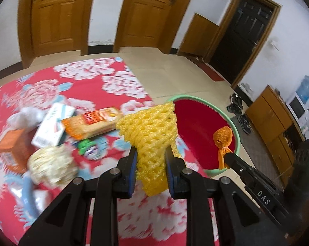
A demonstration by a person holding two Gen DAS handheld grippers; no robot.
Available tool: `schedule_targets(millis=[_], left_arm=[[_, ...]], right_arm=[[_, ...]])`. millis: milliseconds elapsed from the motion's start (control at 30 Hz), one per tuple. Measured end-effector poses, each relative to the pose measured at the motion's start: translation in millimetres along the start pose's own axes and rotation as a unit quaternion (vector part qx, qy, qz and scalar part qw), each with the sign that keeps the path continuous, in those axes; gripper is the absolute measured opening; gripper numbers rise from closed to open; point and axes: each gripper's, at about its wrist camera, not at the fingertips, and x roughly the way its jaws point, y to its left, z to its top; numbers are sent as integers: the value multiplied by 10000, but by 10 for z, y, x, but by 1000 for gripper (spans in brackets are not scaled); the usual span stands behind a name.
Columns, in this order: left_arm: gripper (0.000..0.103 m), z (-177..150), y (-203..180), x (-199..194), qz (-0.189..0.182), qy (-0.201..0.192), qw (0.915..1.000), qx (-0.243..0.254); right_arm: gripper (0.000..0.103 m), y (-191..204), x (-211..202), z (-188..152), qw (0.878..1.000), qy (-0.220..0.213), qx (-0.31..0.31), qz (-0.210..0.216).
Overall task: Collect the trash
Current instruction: 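Carry the foam net and orange wrapper over the red bucket with both tools, then open the right tool to drop the orange wrapper into the bucket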
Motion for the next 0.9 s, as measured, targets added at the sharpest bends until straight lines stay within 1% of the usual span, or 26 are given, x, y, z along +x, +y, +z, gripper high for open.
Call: schedule_targets(millis=[333,500,567,667,733,767,800,900], left_arm=[[24,167,-366,559,-132,307,9989,320],[24,213,-505,813,-182,455,9977,466],[24,226,-552,890,-204,489,9972,526],[24,238,-602,977,-193,517,9966,610],[33,234,-629,1012,-179,528,9961,685],[39,221,-648,1008,-167,532,9960,701],[42,218,-653,1015,-158,532,9960,706],[46,222,-653,1020,-157,532,9962,674]], right_arm=[[10,-507,171,140,9985,55,405,-373],[12,-667,281,182,9973,100,538,-484],[14,-713,307,191,9969,111,583,-515],[15,-782,341,220,9963,129,657,-541],[15,-817,361,232,9961,129,679,-545],[18,-831,370,238,9961,129,674,-551],[19,-846,377,244,9960,140,682,-553],[20,-888,396,248,9958,156,721,-539]])
